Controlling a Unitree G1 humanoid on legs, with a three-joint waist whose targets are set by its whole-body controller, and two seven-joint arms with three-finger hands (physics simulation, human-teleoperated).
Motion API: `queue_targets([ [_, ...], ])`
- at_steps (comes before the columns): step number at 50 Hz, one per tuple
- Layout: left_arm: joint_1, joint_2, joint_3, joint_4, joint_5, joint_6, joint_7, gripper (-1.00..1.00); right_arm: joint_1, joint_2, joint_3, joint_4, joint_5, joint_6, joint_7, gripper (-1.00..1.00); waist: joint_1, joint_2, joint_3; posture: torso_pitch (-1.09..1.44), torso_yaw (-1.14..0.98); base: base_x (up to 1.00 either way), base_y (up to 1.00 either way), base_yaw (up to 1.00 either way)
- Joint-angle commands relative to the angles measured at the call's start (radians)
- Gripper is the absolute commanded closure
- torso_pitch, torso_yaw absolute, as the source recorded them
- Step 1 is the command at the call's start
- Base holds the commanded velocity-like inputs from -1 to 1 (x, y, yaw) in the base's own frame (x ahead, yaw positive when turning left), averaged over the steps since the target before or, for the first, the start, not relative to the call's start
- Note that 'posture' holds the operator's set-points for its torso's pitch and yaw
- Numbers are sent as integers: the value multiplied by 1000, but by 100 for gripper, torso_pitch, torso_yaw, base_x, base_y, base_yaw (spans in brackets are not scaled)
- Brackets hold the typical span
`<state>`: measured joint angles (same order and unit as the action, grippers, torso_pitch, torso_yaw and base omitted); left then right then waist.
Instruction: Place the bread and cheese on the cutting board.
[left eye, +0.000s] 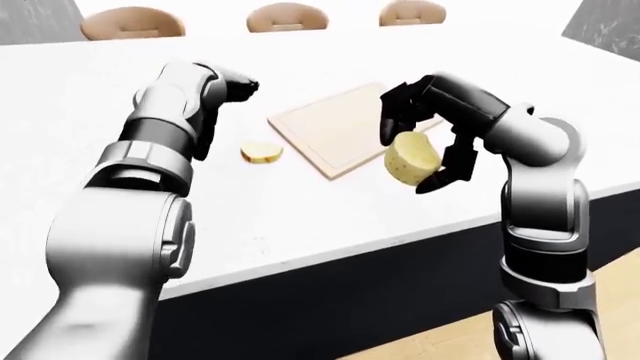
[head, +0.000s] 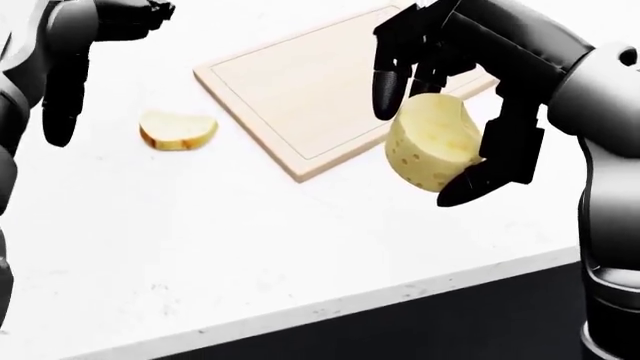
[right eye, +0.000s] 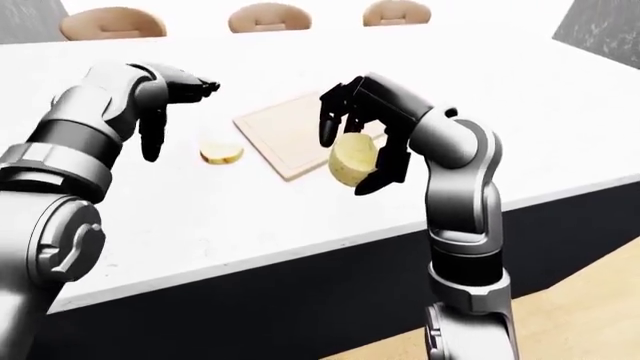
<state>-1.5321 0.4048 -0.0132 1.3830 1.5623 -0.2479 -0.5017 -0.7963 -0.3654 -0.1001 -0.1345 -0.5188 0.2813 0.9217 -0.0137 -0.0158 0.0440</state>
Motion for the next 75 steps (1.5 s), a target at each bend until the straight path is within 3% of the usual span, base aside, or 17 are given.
queue_targets([
  [1,-43,9,12,-39,-37,73,-10,-100,-31,-13,-22,-29,6,-24,-24,100,0,2,-36,0,0,0,0,0],
  [9,-42,-38,61,-37,-181,258,-162,-100,-27,-10,-19,-8,6,-46,-36,100,3,2,-40,0,0,0,0,0],
  [14,-35,-73,64,-36,-259,301,-124,-100,-13,-8,-22,-10,8,-55,-41,100,4,-2,-41,0,0,0,0,0],
  [15,-38,-76,65,-36,-278,307,-131,-84,-11,-8,-23,-8,9,-58,-43,100,4,-3,-41,0,0,0,0,0],
  [16,-34,-75,54,-36,-281,299,-137,-28,-10,-9,-24,-6,10,-60,-43,100,4,-4,-41,0,0,0,0,0],
  [18,-29,-74,44,-36,-294,295,-135,7,-8,-9,-25,-5,10,-61,-45,100,4,-6,-41,0,0,0,0,0],
  [19,-26,-72,40,-36,-298,293,-131,12,-5,-8,-24,-5,10,-63,-47,100,4,-7,-41,0,0,0,0,0],
  [21,-22,-64,29,-35,-301,288,-128,-1,-1,-8,-24,-7,10,-65,-47,100,4,-8,-41,0,0,0,0,0],
  [31,-19,-48,16,-34,-314,287,-111,-7,10,-2,-21,-9,9,-69,-48,100,5,-8,-42,0,0,0,0,0],
  [34,-20,-61,24,-31,-326,298,-53,-15,15,0,-22,-10,10,-72,-49,100,5,-9,-42,0,0,0,0,0],
  [36,-15,-70,26,-29,-333,303,-22,-38,22,0,-24,-9,12,-76,-51,100,6,-10,-43,0,0,0,0,0],
  [38,-6,-79,29,-28,-341,307,10,-39,21,-3,-26,-6,13,-78,-51,100,6,-10,-43,0,0,0,0,0],
  [42,14,-95,32,-24,-355,312,96,-36,27,-3,-26,-6,15,-81,-53,100,5,-10,-44,0,0,0,0,0],
  [54,41,-102,31,-19,-365,312,181,-33,37,-3,-28,-2,19,-88,-56,100,3,-8,-46,0,0,0,0,0],
  [61,62,-106,16,-19,-354,305,134,-36,37,-5,-29,10,22,-96,-61,100,4,-7,-47,0,0,0,0,0],
  [66,92,-112,0,-20,-331,289,77,-7,36,-7,-31,11,25,-96,-62,100,5,-7,-47,0,0,0,0,0],
  [75,118,-115,-7,-17,-303,282,110,9,29,-13,-34,-13,31,-76,-48,100,5,-6,-51,0,0,0,0,0],
])
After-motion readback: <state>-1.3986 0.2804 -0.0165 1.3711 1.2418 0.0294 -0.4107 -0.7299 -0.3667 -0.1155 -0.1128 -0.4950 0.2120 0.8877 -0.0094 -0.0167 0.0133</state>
